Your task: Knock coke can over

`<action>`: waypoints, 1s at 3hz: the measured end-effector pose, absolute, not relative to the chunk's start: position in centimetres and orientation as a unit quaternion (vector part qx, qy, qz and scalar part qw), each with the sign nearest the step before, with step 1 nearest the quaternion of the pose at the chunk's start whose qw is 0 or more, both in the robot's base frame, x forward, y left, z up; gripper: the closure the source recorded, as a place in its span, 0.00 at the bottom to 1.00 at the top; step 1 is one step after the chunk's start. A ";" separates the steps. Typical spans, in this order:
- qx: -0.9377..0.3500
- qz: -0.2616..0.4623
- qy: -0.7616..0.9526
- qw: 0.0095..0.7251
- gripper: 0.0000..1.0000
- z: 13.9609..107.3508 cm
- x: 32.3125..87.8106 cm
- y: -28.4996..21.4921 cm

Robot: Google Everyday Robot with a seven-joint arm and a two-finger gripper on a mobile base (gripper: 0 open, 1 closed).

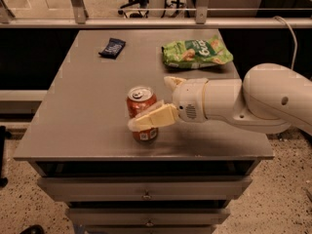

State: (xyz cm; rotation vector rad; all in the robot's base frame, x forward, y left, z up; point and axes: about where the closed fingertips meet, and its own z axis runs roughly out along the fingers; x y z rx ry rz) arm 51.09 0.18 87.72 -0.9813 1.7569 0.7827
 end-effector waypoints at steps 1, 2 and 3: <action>-0.404 0.323 0.713 0.473 0.00 87.6 52.7 2.2; -0.410 0.323 0.709 0.474 0.00 87.6 54.6 3.6; -0.416 0.319 0.705 0.478 0.00 88.1 56.7 4.8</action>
Offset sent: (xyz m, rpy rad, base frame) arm 0.0626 0.0484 -0.0026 -0.0010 -0.0224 0.0281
